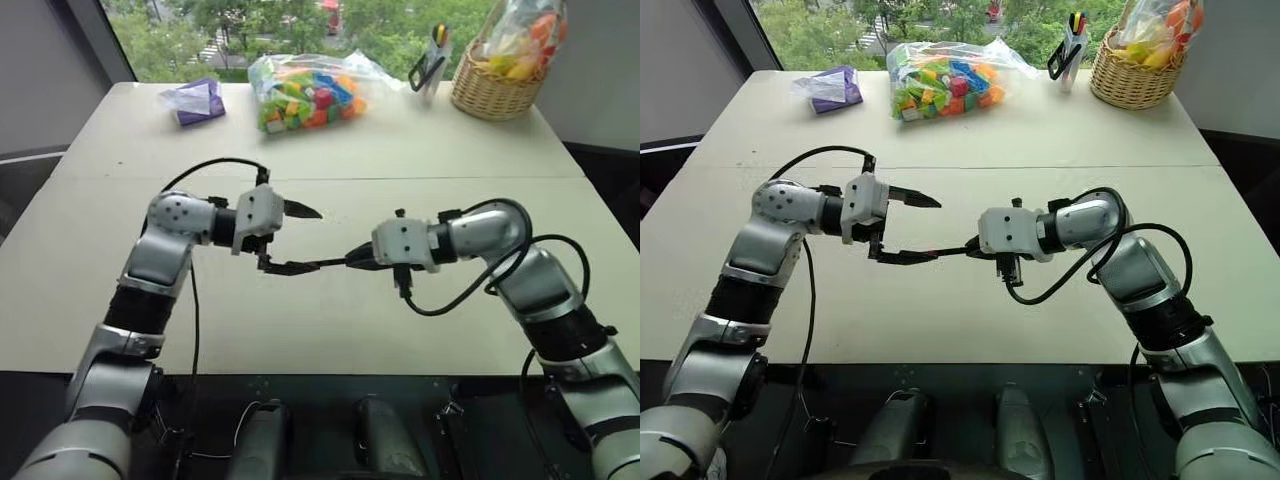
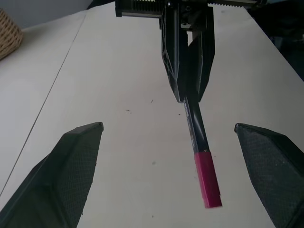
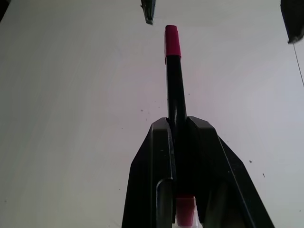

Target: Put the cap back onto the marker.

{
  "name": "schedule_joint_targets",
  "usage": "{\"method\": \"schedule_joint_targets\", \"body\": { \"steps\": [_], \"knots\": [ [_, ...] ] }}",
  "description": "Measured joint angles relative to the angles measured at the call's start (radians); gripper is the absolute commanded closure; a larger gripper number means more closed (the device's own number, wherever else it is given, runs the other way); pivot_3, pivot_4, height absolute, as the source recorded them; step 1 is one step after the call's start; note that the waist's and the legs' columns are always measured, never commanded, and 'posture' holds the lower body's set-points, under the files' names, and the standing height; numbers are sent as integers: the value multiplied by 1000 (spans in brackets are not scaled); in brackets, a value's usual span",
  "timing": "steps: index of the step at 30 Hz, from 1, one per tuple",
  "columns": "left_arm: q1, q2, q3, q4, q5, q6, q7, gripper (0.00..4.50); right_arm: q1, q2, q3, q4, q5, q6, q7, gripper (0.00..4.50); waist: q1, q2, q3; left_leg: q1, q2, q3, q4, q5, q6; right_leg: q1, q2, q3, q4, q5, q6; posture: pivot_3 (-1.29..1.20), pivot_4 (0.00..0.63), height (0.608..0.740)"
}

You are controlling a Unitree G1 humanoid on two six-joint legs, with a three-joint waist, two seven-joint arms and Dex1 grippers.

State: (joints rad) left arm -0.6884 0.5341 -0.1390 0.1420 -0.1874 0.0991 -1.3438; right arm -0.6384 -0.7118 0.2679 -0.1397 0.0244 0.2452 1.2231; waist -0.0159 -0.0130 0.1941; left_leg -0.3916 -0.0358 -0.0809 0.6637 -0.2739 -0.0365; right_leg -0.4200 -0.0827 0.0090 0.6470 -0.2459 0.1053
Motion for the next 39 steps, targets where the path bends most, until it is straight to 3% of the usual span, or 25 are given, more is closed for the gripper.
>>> {"method": "schedule_joint_targets", "body": {
  "steps": [5,12,17,24,33,39],
  "knots": [
    [21,7,6,-51,-24,46,50,52,54,-43,-50,27,0,0,-41,4500,6,0,0,0,0,0,0,0,0,0,0,0,0,0,0,0,150,740],
    [51,-46,5,-52,-41,70,152,52,224,-42,-251,-49,-10,210,-309,4500,0,0,0,0,0,0,0,0,0,0,0,1,1,0,0,0,150,740],
    [50,-78,1,-44,-44,90,183,52,325,38,-405,-179,-24,475,-550,4500,5,0,0,0,0,0,0,0,0,-1,0,2,1,0,0,0,150,740],
    [23,-90,1,-26,-71,127,186,52,411,135,-547,-298,-19,717,-732,4500,4,0,0,0,0,1,0,0,0,0,0,2,1,0,0,0,150,740],
    [16,-88,-3,-28,-85,153,177,52,420,288,-650,-301,-1,841,-901,4500,2,0,0,0,0,1,0,0,0,0,0,2,1,0,0,0,150,740],
    [17,-84,-3,-46,-92,177,178,52,424,314,-660,-256,3,835,-955,4500,2,0,-1,0,0,1,0,0,0,0,0,2,1,0,0,0,150,740]
  ]
}}
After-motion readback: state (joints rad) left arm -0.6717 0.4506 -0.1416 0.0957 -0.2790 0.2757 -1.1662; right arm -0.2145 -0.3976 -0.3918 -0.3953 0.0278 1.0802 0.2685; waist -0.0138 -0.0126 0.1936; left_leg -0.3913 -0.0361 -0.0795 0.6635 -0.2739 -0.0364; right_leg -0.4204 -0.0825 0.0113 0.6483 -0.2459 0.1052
